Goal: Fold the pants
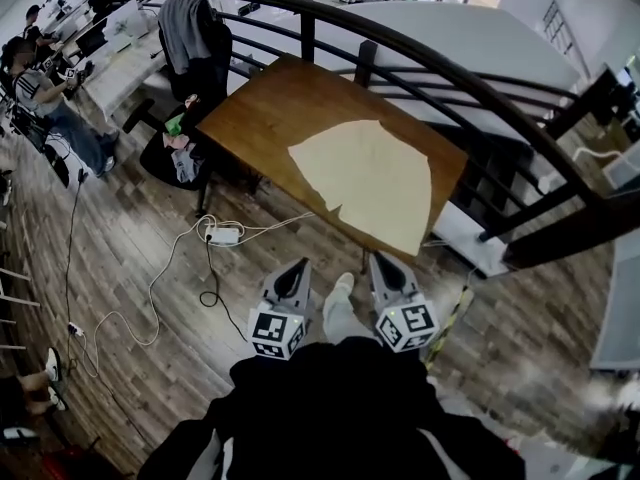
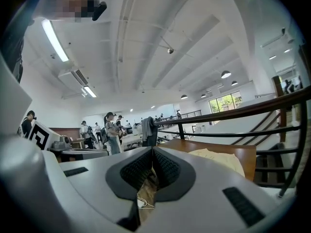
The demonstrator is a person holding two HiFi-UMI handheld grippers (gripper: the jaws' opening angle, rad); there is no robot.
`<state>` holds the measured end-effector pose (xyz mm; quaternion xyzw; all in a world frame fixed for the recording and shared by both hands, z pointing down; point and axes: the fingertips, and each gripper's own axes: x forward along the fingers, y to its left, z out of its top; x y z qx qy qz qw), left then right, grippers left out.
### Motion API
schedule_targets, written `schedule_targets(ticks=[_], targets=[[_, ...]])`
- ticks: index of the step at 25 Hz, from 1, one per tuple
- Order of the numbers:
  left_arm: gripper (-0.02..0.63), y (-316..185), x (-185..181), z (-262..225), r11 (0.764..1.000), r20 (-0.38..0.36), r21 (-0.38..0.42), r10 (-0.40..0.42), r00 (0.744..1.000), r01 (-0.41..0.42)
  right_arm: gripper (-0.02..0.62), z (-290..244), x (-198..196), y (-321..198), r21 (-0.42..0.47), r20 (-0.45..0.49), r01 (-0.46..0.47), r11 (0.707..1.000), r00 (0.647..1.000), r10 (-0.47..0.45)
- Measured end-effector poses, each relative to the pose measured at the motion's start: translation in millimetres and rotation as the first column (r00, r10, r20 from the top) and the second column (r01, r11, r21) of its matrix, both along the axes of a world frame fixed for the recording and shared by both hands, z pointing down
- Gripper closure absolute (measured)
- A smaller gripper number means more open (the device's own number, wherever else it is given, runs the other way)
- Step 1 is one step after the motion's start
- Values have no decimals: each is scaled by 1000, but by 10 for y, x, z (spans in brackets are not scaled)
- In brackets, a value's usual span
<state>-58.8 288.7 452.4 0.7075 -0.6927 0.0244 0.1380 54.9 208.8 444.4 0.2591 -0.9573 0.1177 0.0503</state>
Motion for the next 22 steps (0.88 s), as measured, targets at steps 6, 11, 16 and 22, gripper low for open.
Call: schedule_targets(ticks=[6,11,16,22], targets=[[603,-776,-345,3,999,4,-33,-19,1000,19,591,-1,-339,-801,-27,-20,17,999,1000,-18],[603,-1396,-551,27,997,27,-76,-27,999,29,591,48,-570,-1476,-43,-45,43,998,998,-45],[604,-1867,-756,100,990,38,-128,-52,998,56,591,93,-758,-1997,-57,-91,85,995,992,-90],[604,-2260,-878,143,983,39,-163,-81,996,87,591,112,-877,-2426,-63,-107,116,991,987,-122]])
